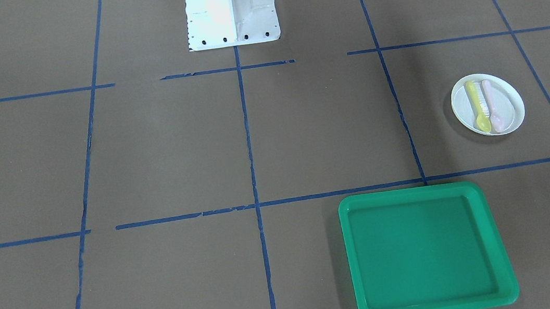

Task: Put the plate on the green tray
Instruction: 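Move the left gripper down toward the rim of the white plate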

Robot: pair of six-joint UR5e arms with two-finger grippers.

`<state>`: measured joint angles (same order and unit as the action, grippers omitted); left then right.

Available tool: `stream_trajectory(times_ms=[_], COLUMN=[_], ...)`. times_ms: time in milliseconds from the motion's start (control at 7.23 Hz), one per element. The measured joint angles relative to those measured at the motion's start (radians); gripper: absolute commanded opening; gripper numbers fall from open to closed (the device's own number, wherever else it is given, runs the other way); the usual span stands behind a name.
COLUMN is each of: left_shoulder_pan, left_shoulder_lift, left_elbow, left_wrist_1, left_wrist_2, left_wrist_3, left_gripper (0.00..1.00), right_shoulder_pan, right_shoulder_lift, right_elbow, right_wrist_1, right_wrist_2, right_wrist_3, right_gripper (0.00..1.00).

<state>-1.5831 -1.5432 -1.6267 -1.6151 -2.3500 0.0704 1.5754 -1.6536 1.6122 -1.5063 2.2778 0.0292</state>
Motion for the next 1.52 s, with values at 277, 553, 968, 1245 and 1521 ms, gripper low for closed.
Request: stream_trajectory(times_ms=[277,553,968,1245,1521], left_shoulder_pan=[0.001,0.004,0.086,0.206,0.303], left_shoulder_lift=[-0.002,-0.011,-0.013,-0.004,-0.002], left_elbow=[0.002,-0.001,-0.017,-0.022,0.043], left_wrist_1=[-0.002,-0.005,-0.057,-0.185,-0.327], left_wrist_2=[-0.001,-0.003,-0.054,-0.051,0.005], left_wrist_3=[0.001,-0.006,-0.099,-0.260,-0.364], left_gripper=[1.00,1.00,1.00,1.00,1.00], right_shoulder_pan=[0.000,0.000,0.000,0.000,0.000], right_shoulder_lift=[0.000,0.000,0.000,0.000,0.000], right_elbow=[0.000,0.000,0.000,0.000,-0.001], right_wrist_1=[0.000,0.000,0.001,0.001,0.000], right_wrist_2=[0.000,0.000,0.000,0.000,0.000], right_wrist_3=[0.000,0.000,0.000,0.001,0.000], right_gripper=[1.00,1.00,1.00,1.00,1.00])
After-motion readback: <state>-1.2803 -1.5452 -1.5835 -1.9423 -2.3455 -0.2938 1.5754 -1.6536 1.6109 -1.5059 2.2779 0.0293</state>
